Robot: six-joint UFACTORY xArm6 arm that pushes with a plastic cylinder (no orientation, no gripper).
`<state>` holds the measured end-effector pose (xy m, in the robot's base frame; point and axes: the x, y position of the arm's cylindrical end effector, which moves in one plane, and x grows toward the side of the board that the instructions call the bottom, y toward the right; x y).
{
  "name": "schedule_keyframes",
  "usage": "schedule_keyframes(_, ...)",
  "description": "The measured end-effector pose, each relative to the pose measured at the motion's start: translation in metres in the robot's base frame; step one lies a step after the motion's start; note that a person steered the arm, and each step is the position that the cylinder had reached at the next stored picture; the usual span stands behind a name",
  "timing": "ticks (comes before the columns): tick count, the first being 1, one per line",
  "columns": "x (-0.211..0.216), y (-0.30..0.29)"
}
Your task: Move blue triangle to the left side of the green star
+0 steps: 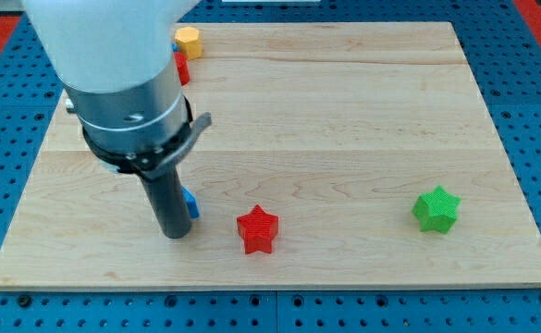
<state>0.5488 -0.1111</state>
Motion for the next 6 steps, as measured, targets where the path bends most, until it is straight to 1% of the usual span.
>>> schedule_keyframes(1, -0.020, -0.001)
schedule_keyframes(2, -0.030, -0.039)
schedule_keyframes(3, -0.050, -0.068)
schedule_keyframes(4, -0.062, -0.058)
schedule_keyframes(5, -0.052, -0.026)
schedule_keyframes(6, -0.052, 0.007)
